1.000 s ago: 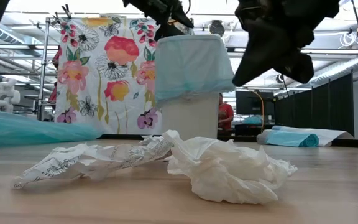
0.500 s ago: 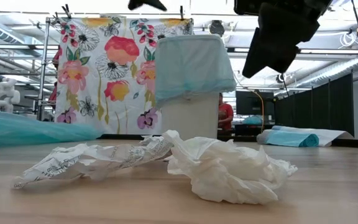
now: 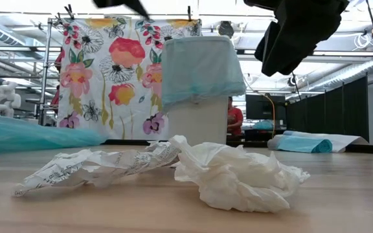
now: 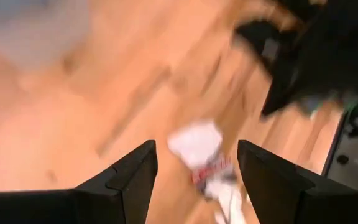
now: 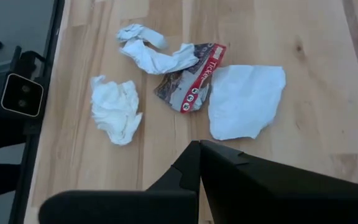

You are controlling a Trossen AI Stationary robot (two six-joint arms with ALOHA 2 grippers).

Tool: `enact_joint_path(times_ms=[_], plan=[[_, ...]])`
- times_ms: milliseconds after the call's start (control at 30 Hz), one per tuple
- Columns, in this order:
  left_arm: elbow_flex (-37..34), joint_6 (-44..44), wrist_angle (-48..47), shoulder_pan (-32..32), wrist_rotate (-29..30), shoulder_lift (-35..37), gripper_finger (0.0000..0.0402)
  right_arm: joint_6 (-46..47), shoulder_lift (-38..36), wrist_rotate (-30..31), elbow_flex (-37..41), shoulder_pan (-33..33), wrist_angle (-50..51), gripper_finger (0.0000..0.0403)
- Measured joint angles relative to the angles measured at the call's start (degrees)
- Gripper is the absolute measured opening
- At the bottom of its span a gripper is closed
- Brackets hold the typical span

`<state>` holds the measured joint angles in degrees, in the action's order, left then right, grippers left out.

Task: Place trash/remove bag and relplace
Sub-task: Put the white paper into the blue trash bag inside the white trash bin

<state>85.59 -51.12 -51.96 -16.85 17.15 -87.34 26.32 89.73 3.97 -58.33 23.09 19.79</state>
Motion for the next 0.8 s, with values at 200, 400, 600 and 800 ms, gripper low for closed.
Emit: enact_joint_path(times_ms=[200,400,600,800], plan=[[-14.2,-9.0,15.1,-8.2,-1.7,0.0,0.0223,0.0,0.0,0.0,0.0,0.0,-0.1,0.0],[-21.3,-15.1,23.4,-14.0,-0.5,0.0,0.0223,-4.0,0.1,0.0,0.0,0.2,-4.3,0.0004],[-24.4,-21.9,25.4,-18.2,1.7,0.0,0.0223,-3.6,3.1,-1.9,0.0,0.0,-8.1,0.0057],[-27.1,-26.8,29.5,-20.1,4.6,0.0,0.0223,-10.2,8.9,-6.0,0.0,0.9,-15.3,0.0149]])
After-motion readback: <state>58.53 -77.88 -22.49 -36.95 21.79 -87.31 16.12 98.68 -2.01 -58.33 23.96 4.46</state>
